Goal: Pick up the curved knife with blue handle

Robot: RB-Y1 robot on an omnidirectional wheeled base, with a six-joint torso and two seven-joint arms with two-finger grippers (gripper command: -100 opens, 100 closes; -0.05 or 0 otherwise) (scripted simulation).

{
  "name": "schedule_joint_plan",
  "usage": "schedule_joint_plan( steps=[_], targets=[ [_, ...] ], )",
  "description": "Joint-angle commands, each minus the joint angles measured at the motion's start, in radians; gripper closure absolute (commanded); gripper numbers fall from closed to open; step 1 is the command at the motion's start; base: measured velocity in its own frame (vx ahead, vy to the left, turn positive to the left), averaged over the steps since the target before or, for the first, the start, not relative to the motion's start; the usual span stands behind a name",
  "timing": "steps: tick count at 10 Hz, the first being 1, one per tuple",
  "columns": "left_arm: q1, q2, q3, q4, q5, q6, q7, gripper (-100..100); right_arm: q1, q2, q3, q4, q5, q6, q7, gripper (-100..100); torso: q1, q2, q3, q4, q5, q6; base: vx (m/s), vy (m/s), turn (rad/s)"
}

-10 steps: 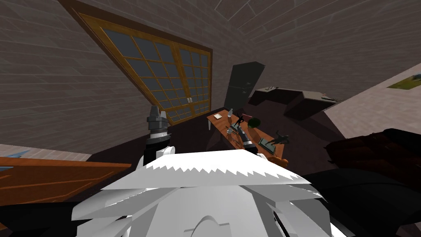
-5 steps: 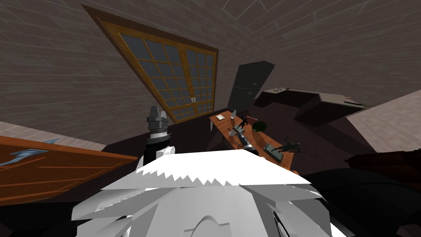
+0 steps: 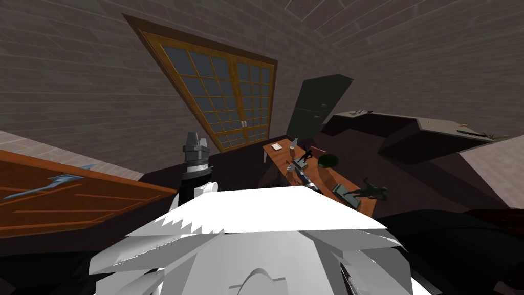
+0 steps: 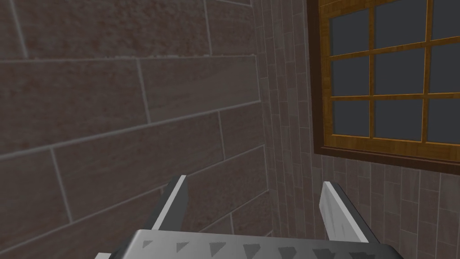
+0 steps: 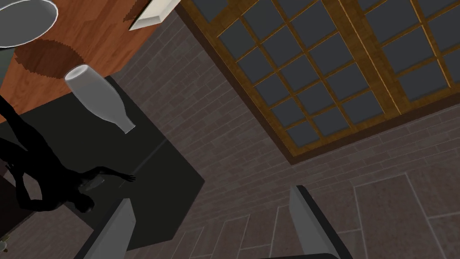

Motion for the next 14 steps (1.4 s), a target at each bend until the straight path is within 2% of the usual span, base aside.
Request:
schedule_joint_plan(
  steps=[1,2,3,5,6,7,8,9,10,11,12,14],
  targets=[
    [0.000,0.000,0.000,0.000,0.000,0.000,0.000,0,-0.001,-0.005,0.000,0.050,0.013,0.003,0.010,-100,0.000,0.000,0.000,0.000,0.000,0.000,0.026,-0.033,0.126],
    [0.000,0.000,0.000,0.000,0.000,0.000,0.000,0,-0.003,-0.015,0.002,0.095,0.041,0.010,0.028,-100,-0.001,0.000,0.000,0.000,0.000,0.001,0.032,-0.033,0.218],
    [0.000,0.000,0.000,0.000,0.000,0.000,0.000,0,-0.003,-0.015,0.002,0.115,0.041,0.010,0.028,-100,-0.001,-0.001,0.000,0.000,0.000,0.000,0.029,-0.034,0.110],
    [0.000,0.000,0.000,0.000,0.000,0.000,0.000,0,-0.005,-0.035,0.009,0.209,0.099,0.025,0.062,-100,-0.001,-0.001,-0.001,0.000,0.000,0.000,0.040,-0.041,0.273],
    [0.000,0.000,0.000,0.000,0.000,0.000,0.000,0,-0.005,-0.035,0.009,0.243,0.099,0.025,0.062,-100,-0.002,-0.001,-0.001,0.000,0.000,0.000,0.036,-0.046,0.151],
    [0.000,0.000,0.000,0.000,0.000,0.000,0.000,0,-0.005,-0.035,0.009,0.243,0.099,0.025,0.062,-100,-0.001,-0.001,-0.001,0.000,0.000,0.001,0.021,-0.018,-0.017],
    [0.000,0.000,0.000,0.000,0.000,0.000,0.000,0,-0.007,-0.043,0.014,0.285,0.128,0.033,0.078,-100,0.000,-0.001,0.000,0.000,0.000,0.001,0.022,-0.012,0.223],
    [0.000,0.000,0.000,0.000,0.000,0.000,0.000,0,-0.007,-0.043,0.014,0.305,0.128,0.033,0.078,-100,0.001,-0.001,0.000,0.000,0.000,0.000,0.020,-0.020,0.129],
    [0.000,0.000,0.000,0.000,0.000,0.000,0.000,0,-0.009,-0.051,0.020,0.355,0.157,0.042,0.094,-100,0.000,0.000,0.000,0.000,0.000,0.001,0.024,-0.034,0.187],
    [0.000,0.000,0.000,0.000,0.000,0.000,0.000,0,-0.009,-0.051,0.020,0.365,0.157,0.042,0.094,-100,0.000,0.000,0.000,0.000,0.000,0.001,0.019,-0.038,0.120],
    [0.000,0.000,0.000,0.000,0.000,0.000,0.000,0,-0.010,-0.058,0.027,0.403,0.186,0.050,0.109,-100,-0.001,0.000,0.000,0.000,0.000,0.001,0.025,-0.036,0.251],
    [0.000,0.000,0.000,0.000,0.000,0.000,0.000,0,-0.010,-0.058,0.027,0.423,0.186,0.050,0.109,-100,0.000,-0.001,0.000,0.000,0.000,0.001,0.020,-0.023,0.041]
  ],
)
